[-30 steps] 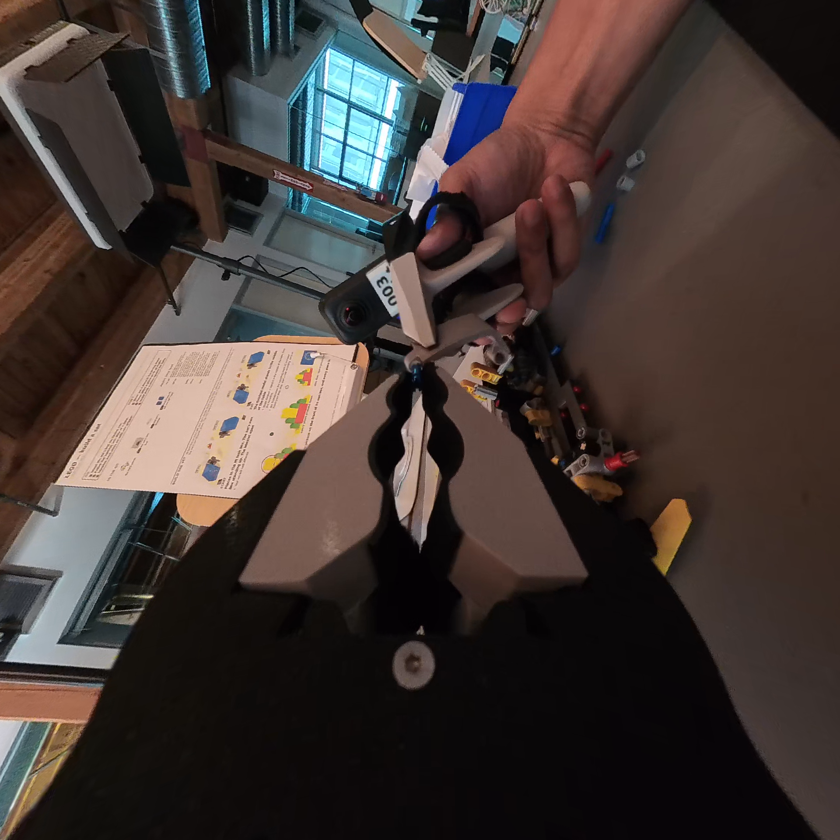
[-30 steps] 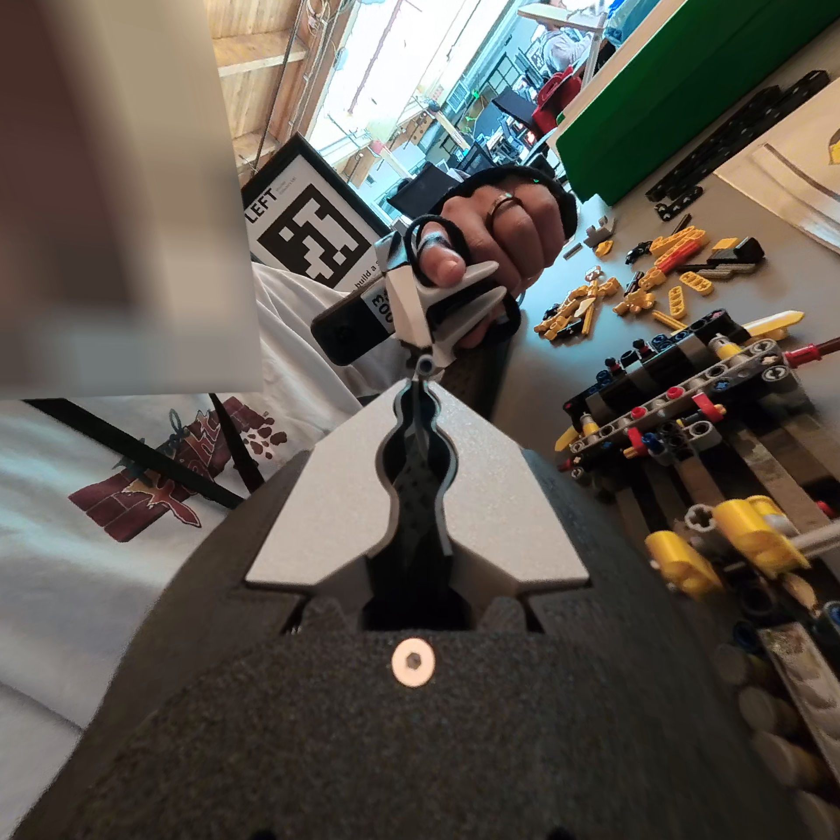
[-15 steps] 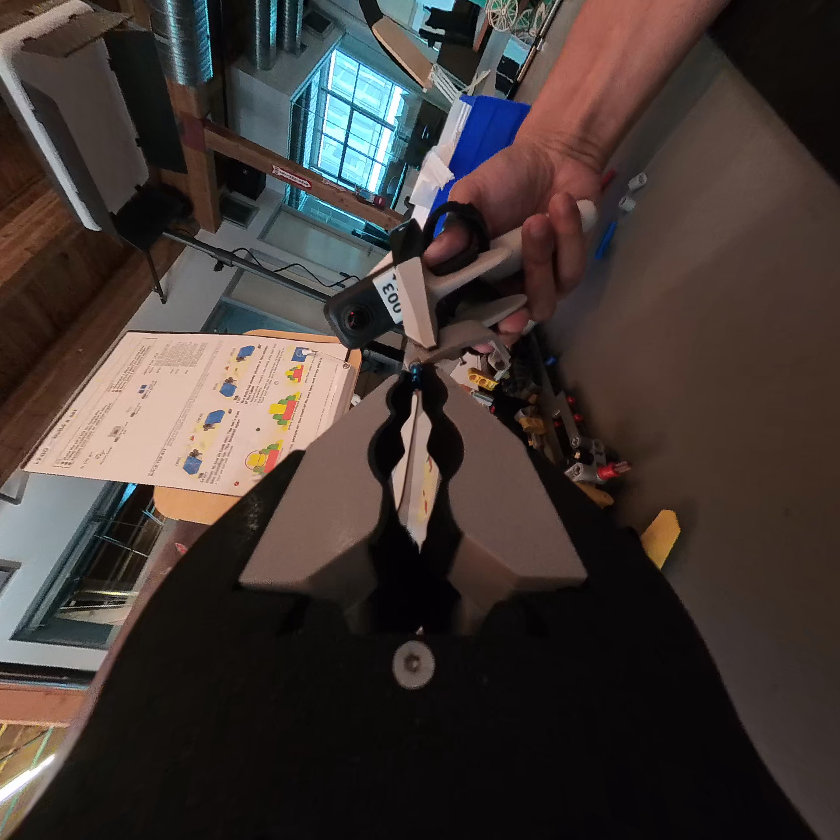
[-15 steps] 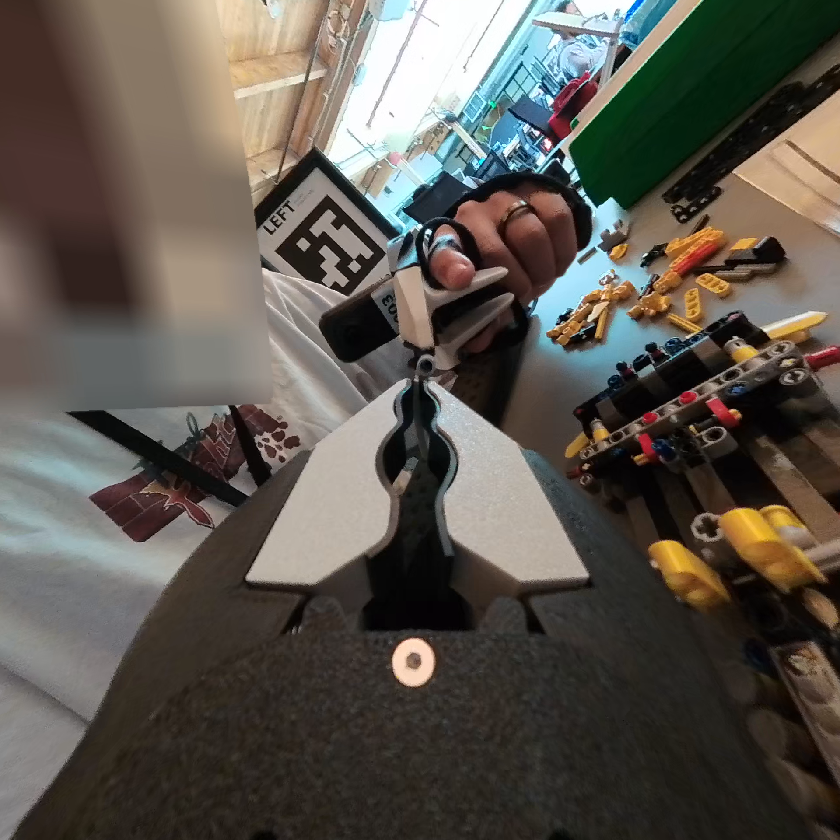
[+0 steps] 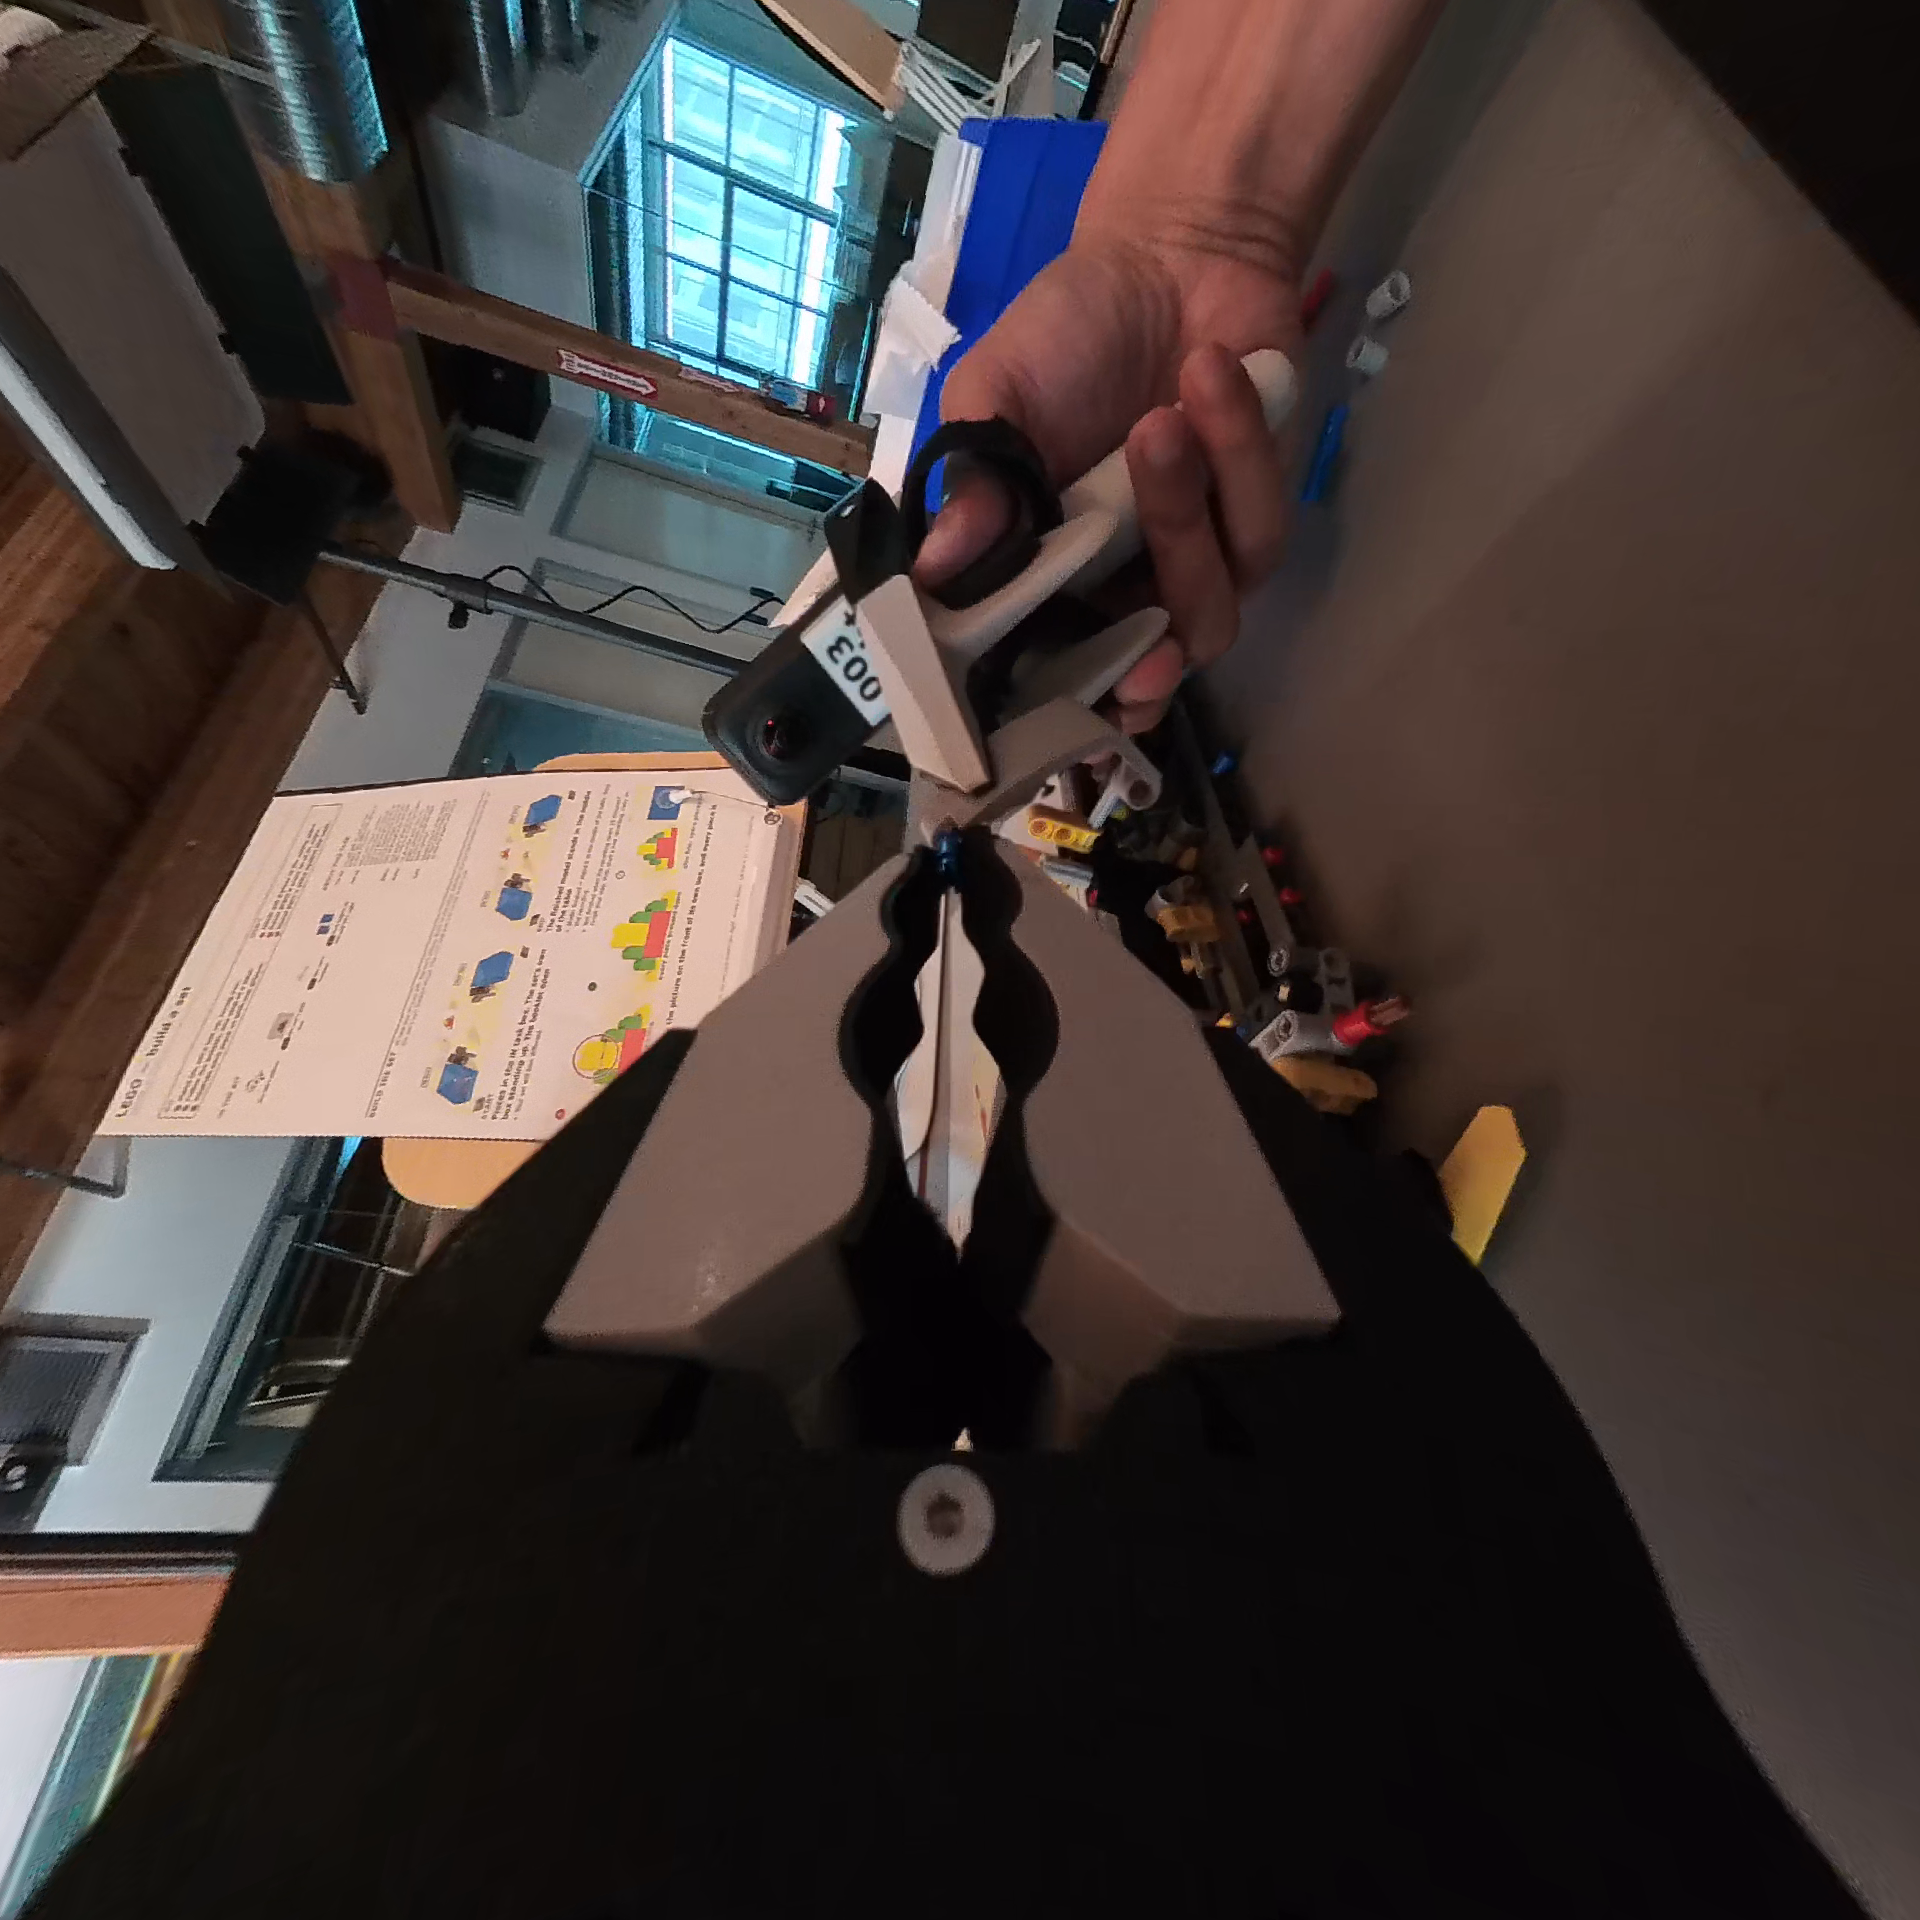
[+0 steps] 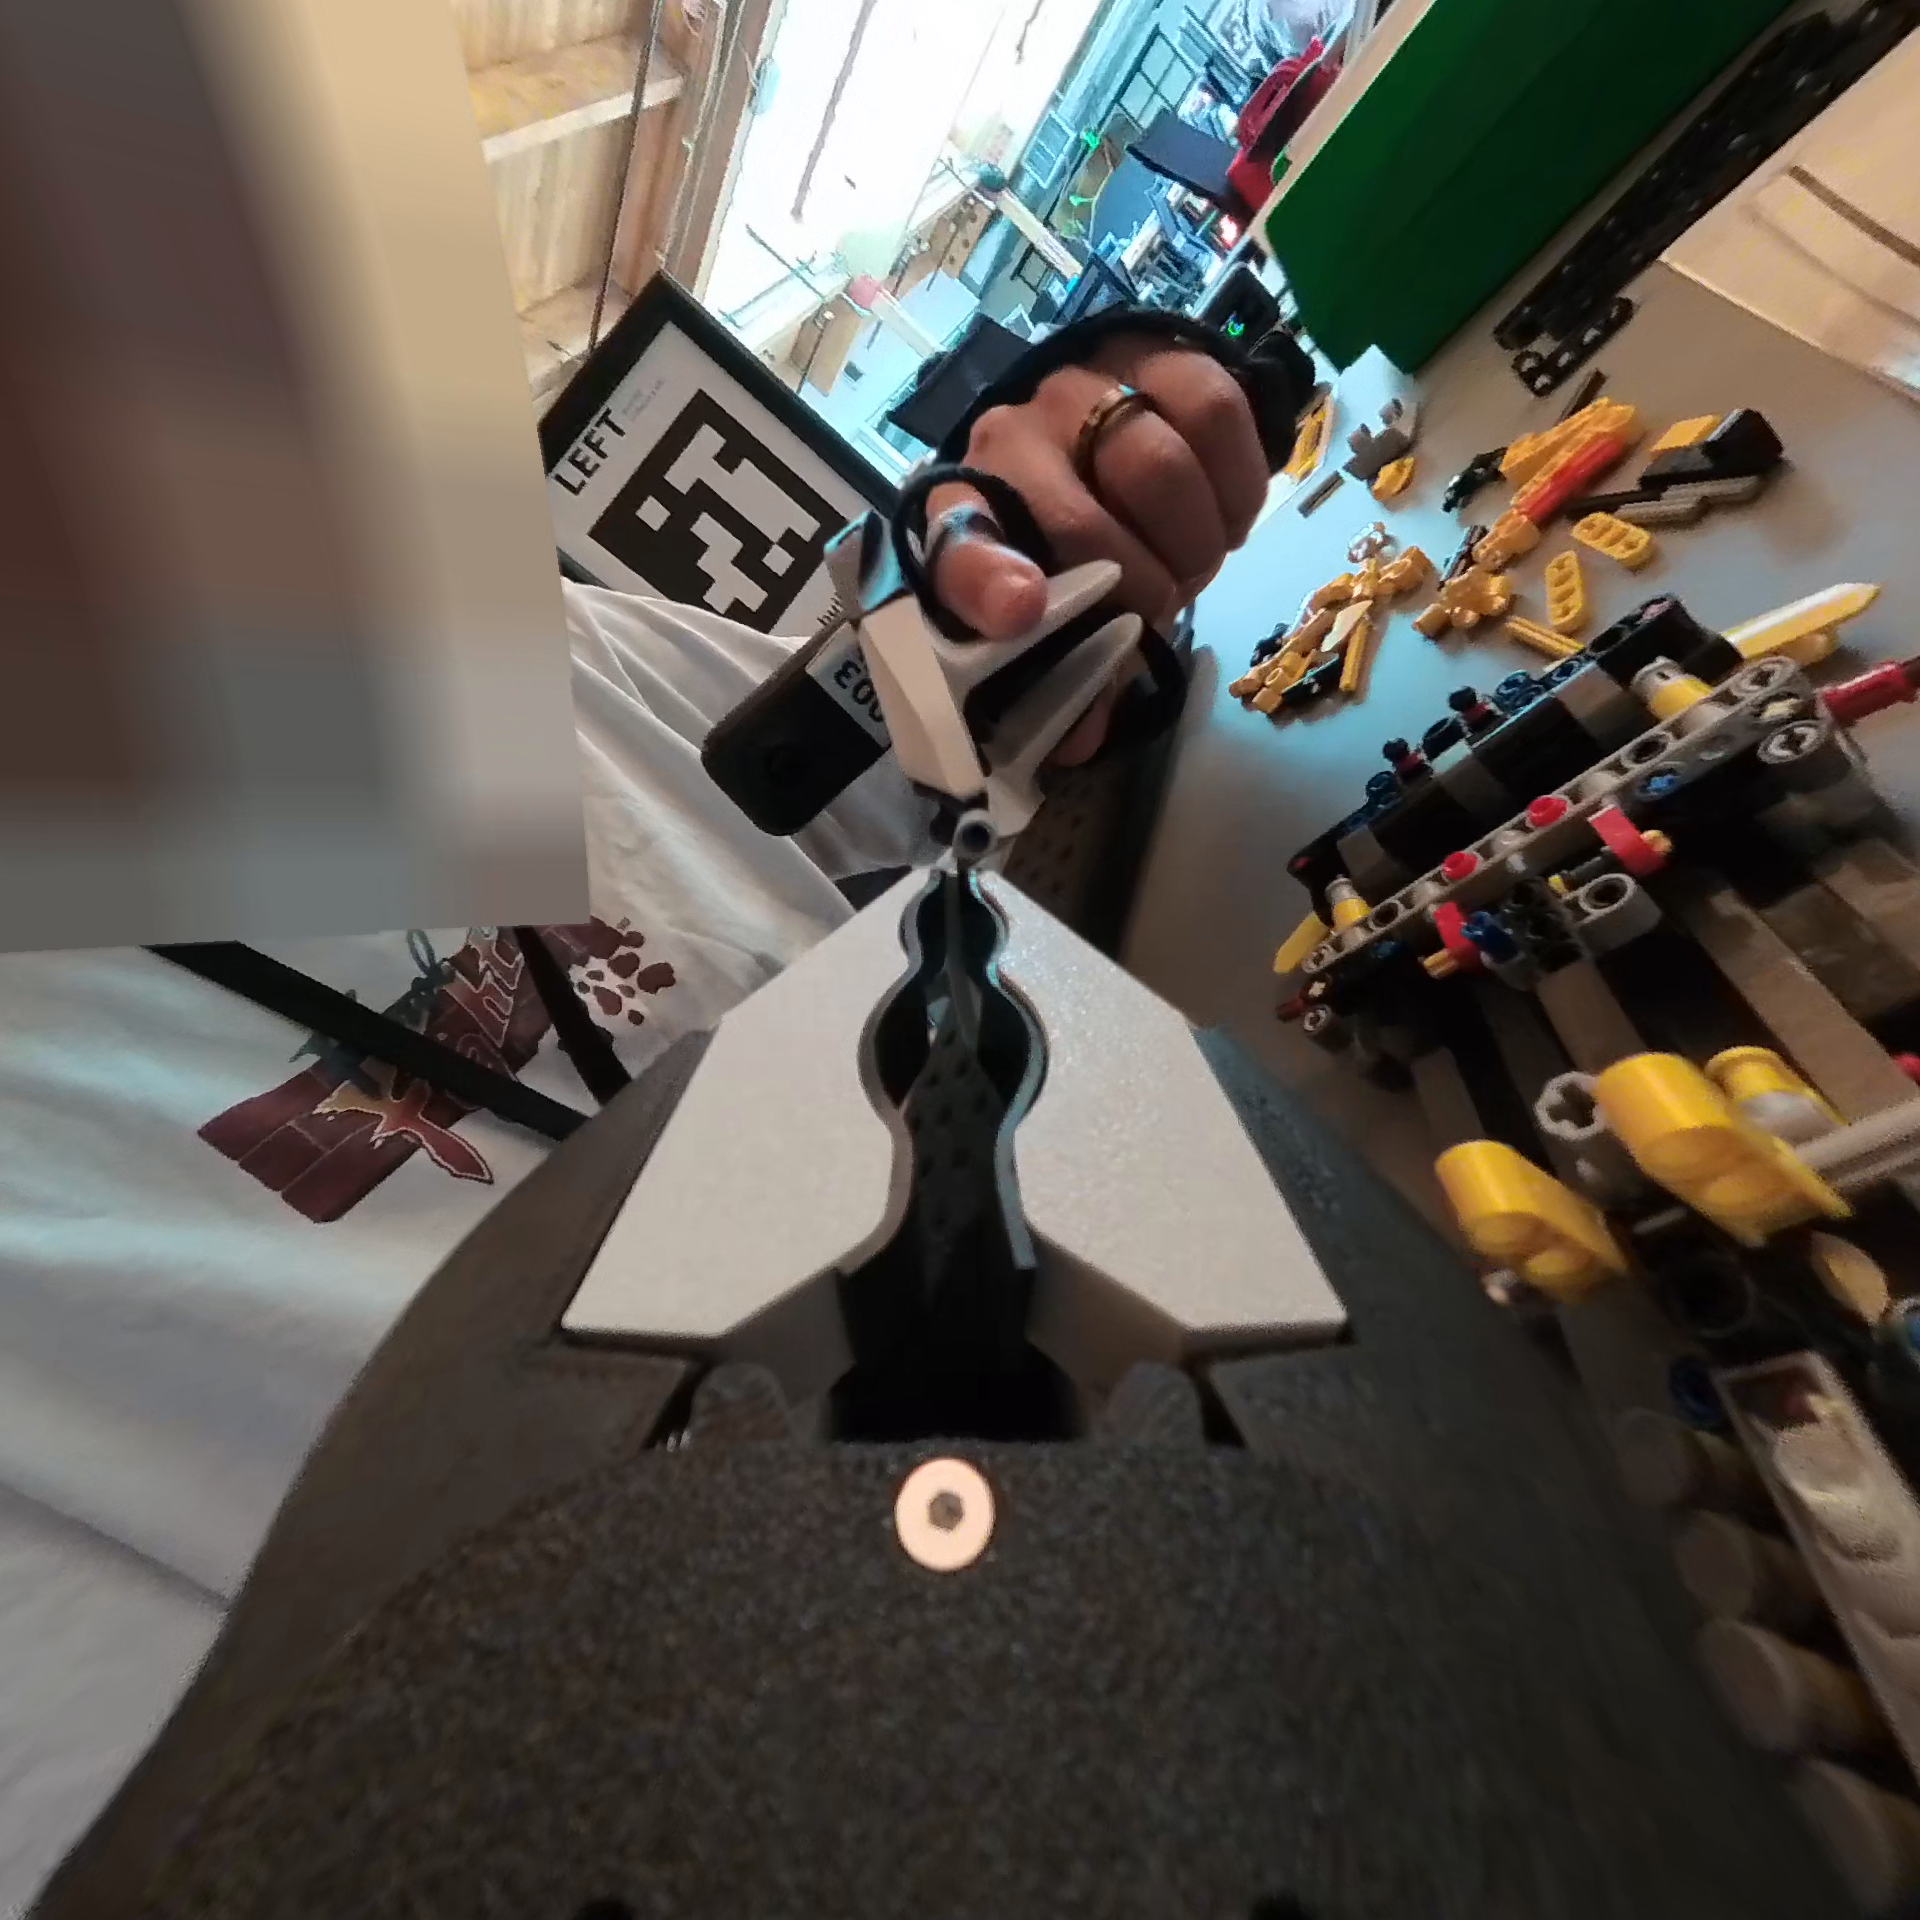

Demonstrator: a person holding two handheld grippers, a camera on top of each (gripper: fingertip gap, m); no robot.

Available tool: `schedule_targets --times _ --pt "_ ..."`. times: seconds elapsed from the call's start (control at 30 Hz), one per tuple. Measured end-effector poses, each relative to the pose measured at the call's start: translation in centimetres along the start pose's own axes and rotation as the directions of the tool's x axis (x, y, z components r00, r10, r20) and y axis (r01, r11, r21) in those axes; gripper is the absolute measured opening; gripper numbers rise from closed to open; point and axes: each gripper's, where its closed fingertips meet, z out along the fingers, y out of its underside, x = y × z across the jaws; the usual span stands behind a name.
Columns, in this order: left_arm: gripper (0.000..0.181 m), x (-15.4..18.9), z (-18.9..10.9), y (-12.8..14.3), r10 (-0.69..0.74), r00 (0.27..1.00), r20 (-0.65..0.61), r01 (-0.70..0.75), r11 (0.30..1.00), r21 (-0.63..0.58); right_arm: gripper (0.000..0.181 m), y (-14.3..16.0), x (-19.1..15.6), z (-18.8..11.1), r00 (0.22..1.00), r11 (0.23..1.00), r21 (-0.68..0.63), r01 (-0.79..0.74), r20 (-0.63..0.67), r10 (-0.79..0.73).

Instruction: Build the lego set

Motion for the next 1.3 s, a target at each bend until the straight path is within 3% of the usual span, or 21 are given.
schedule_targets --times 0.17,0.37,0.73,0.8,0.9,0.97,1.07,1.2,1.3 --pt "0.002 1.1 -0.1 -0.4 -0.060 0.995 -0.083 0.062 0.998 0.023 0.001 1.2 0.4 0.1 1.000 0.997 -0.071 -0.006 -0.030 0.004" --pt "0.003 0.1 0.0 -0.3 -0.209 0.976 -0.065 0.212 0.977 0.037 0.000 0.3 -0.2 0.1 0.999 0.999 -0.026 0.048 -0.024 -0.048" --pt "0.002 -0.8 0.3 -0.2 -0.563 0.817 -0.125 0.574 0.814 0.087 0.000 -0.8 -0.5 -0.1 0.945 0.960 -0.020 0.278 -0.174 -0.278" --pt "0.002 -1.1 0.2 -0.2 -0.656 0.735 -0.171 0.675 0.731 0.095 0.000 -1.3 -0.7 0.0 0.907 0.929 -0.014 0.370 -0.212 -0.364" --pt "0.002 -1.4 0.1 0.0 -0.791 0.547 -0.275 0.832 0.551 0.071 0.001 -2.1 -0.6 0.1 0.784 0.830 -0.035 0.557 -0.307 -0.540" --pt "0.002 -1.2 0.1 0.3 -0.840 0.420 -0.343 0.898 0.439 0.024 0.001 -2.2 -0.2 0.1 0.720 0.784 -0.073 0.616 -0.351 -0.598" --pt "0.003 -0.7 -0.2 0.2 -0.857 0.279 -0.433 0.944 0.326 -0.038 0.000 -2.0 0.0 0.3 0.685 0.759 -0.111 0.642 -0.363 -0.632" --pt "0.003 0.2 -0.6 0.5 -0.848 0.207 -0.487 0.946 0.301 -0.122 0.000 -1.5 1.0 0.6 0.589 0.694 -0.210 0.689 -0.395 -0.705" --pt "0.003 1.1 -0.9 1.2 -0.835 0.277 -0.476 0.902 0.396 -0.170 0.001 -1.2 2.1 0.7 0.514 0.656 -0.297 0.694 -0.434 -0.740"
